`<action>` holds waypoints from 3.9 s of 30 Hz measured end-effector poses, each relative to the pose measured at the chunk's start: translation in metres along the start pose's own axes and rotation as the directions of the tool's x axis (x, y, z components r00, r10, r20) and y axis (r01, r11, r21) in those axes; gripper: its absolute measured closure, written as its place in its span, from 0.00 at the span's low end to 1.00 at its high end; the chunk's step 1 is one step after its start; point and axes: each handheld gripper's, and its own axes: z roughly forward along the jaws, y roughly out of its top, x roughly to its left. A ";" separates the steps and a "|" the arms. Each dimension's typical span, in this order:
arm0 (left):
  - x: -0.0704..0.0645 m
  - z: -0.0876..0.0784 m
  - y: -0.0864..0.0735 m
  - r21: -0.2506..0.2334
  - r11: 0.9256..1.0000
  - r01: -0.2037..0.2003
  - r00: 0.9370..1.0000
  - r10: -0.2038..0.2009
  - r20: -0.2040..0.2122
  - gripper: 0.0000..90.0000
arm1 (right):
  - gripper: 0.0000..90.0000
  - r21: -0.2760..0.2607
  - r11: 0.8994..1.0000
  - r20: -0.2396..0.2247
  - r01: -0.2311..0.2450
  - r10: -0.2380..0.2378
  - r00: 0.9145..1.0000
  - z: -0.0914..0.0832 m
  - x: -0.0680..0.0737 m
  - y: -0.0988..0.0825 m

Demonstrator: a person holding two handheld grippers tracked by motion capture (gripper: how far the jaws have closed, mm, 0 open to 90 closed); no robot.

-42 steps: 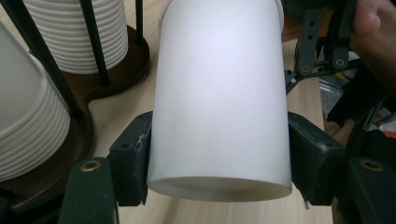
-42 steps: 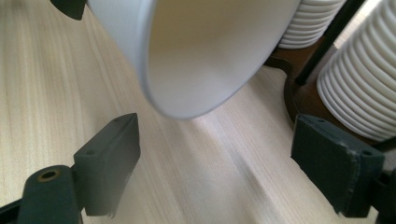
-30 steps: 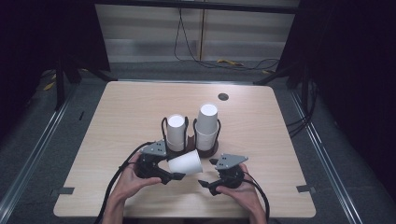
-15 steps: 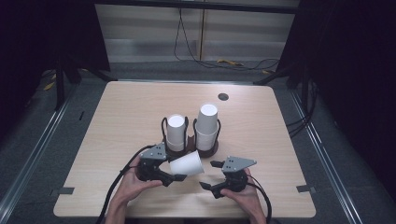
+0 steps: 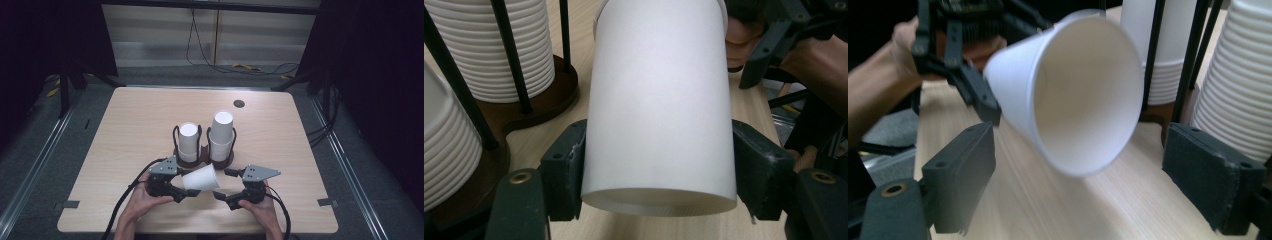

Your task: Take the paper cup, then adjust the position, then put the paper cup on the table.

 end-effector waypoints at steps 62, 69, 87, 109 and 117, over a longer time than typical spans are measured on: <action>-0.003 0.008 -0.001 -0.067 0.994 -0.090 0.996 0.091 0.004 0.26 | 0.27 -0.035 0.999 -0.154 -0.014 0.008 0.988 0.013 -0.009 0.024; -0.005 0.005 -0.007 -0.092 0.993 -0.078 0.995 0.071 -0.073 0.17 | 0.28 -0.043 0.999 -0.143 -0.031 0.024 0.989 0.010 -0.010 0.024; -0.006 0.002 -0.018 -0.122 0.991 -0.052 0.969 0.021 -0.247 0.17 | 0.28 -0.035 0.998 -0.035 -0.054 0.053 0.998 -0.004 -0.015 0.026; -0.004 -0.006 -0.027 -0.189 0.982 -0.024 0.927 -0.049 -0.372 0.17 | 0.28 -0.003 0.996 0.147 -0.084 0.084 0.986 -0.037 -0.016 0.027; -0.009 -0.012 -0.033 -0.294 0.955 -0.041 0.897 -0.094 -0.431 0.17 | 0.28 0.050 0.992 0.272 -0.112 0.094 0.958 -0.052 -0.023 0.028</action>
